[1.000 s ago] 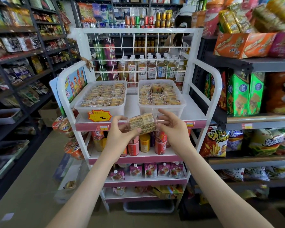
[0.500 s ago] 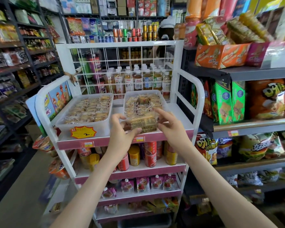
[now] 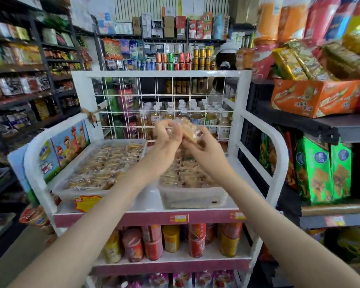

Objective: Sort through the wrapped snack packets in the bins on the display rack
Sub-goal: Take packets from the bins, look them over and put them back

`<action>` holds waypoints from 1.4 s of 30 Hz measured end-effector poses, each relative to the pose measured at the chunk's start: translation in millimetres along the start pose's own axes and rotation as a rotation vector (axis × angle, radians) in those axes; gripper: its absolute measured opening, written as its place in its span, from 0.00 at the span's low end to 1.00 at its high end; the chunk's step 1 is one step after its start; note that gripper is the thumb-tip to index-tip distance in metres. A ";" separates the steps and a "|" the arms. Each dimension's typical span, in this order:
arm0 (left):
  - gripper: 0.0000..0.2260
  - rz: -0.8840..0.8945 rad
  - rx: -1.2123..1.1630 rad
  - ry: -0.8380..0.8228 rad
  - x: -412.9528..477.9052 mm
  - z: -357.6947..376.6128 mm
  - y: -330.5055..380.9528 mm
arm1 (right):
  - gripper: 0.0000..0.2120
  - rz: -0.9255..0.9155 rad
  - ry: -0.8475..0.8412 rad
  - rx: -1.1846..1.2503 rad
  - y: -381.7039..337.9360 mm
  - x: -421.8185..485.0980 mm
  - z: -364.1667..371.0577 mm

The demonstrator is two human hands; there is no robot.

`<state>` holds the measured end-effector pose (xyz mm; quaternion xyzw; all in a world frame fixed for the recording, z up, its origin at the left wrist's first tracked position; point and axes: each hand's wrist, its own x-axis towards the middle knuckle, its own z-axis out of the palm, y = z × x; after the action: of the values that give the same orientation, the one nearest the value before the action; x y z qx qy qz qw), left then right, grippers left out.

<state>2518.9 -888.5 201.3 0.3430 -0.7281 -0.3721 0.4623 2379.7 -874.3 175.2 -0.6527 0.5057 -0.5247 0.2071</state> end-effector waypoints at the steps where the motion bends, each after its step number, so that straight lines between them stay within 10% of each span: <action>1: 0.30 -0.001 0.002 -0.105 9.9 -8.7 -6.9 | 0.19 0.049 0.048 0.082 10.0 15.4 -3.3; 10: 0.38 -0.086 0.885 -0.533 96.3 -42.1 -71.1 | 0.16 0.172 -0.038 -0.233 99.0 104.4 -10.5; 25: 0.44 -0.112 1.315 -0.951 154.9 1.0 -150.8 | 0.10 0.191 -0.764 -1.087 139.1 136.7 -11.4; 29: 0.46 -0.175 1.316 -1.010 156.1 2.2 -156.4 | 0.30 0.406 -0.990 -1.054 146.2 143.7 0.5; 37: 0.47 -0.164 1.219 -0.967 155.2 0.4 -159.8 | 0.24 -0.257 -0.536 -1.114 148.6 153.9 -7.0; 42: 0.42 -0.150 1.192 -0.855 151.2 1.2 -163.3 | 0.25 -0.222 -0.523 -1.147 165.2 157.2 4.3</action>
<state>2492.1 -1095.4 123.8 0.4100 -0.8980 -0.0449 -0.1534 2300.7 -1079.9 116.1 -0.8150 0.5680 -0.0125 -0.1140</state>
